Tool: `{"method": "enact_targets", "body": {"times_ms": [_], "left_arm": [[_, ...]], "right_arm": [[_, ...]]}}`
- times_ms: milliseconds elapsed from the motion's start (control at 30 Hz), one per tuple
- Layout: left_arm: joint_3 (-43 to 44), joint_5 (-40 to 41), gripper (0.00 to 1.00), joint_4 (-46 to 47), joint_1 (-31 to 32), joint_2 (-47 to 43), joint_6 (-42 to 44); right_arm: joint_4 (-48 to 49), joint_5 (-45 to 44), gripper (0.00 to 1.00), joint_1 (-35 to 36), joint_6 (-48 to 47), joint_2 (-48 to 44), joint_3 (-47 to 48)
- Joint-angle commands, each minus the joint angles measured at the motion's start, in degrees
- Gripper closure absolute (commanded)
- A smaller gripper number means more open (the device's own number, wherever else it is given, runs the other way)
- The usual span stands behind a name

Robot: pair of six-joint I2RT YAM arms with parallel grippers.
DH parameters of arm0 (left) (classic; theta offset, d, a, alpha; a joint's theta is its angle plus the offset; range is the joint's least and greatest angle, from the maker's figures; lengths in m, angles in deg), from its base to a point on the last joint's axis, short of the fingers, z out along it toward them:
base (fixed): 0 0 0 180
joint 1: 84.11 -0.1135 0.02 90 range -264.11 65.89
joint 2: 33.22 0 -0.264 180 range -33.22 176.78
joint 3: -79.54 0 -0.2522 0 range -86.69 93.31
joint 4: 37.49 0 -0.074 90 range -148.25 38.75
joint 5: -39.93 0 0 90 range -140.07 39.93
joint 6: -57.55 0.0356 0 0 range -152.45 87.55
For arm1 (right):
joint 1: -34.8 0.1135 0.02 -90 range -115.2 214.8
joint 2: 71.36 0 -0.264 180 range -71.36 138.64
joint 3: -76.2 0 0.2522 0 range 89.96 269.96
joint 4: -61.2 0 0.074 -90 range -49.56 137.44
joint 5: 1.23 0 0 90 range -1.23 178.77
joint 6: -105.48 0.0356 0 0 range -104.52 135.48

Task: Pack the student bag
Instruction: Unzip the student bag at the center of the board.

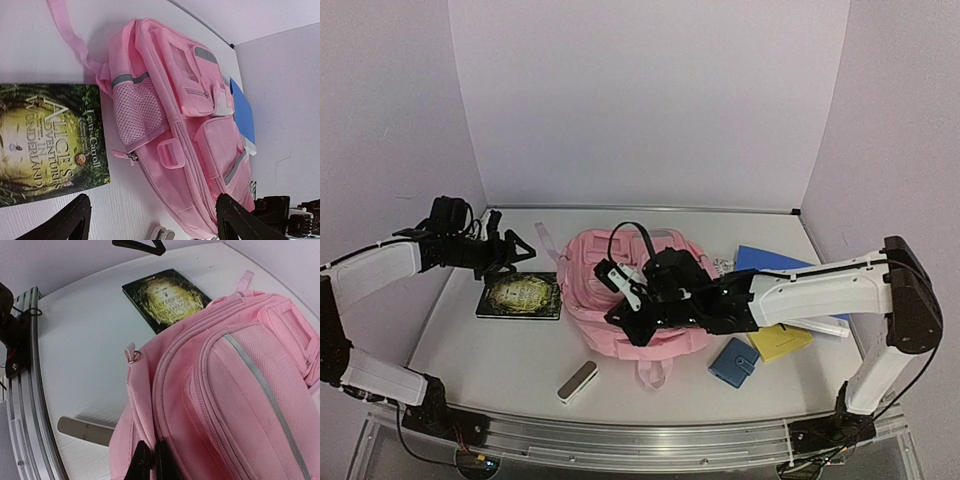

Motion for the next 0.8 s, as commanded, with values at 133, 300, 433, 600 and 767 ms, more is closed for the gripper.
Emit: {"method": "enact_targets", "body": {"times_ms": [133,300,433,600,767], "left_arm": [[-13.6,2.2,0.36,22.4,7.0,-2.6,-1.5],[-16.0,2.7,0.46,29.5,10.8,0.3,3.1],[-18.3,2.4,0.51,34.1,10.9,0.2,4.3],[-18.2,-0.2,0.57,35.9,10.8,2.4,5.8],[-17.6,-4.9,0.62,38.1,10.8,6.1,6.2]], "right_arm": [[15.8,0.4,1.00,-0.2,8.5,-9.0,-7.0],[17.7,0.7,1.00,-0.4,9.3,-11.0,-8.2],[18.9,1.0,1.00,-1.0,10.1,-13.7,-9.7],[19.8,1.6,1.00,-1.7,11.3,-16.3,-11.7],[21.3,1.9,1.00,-2.6,12.2,-17.9,-13.0]]}}
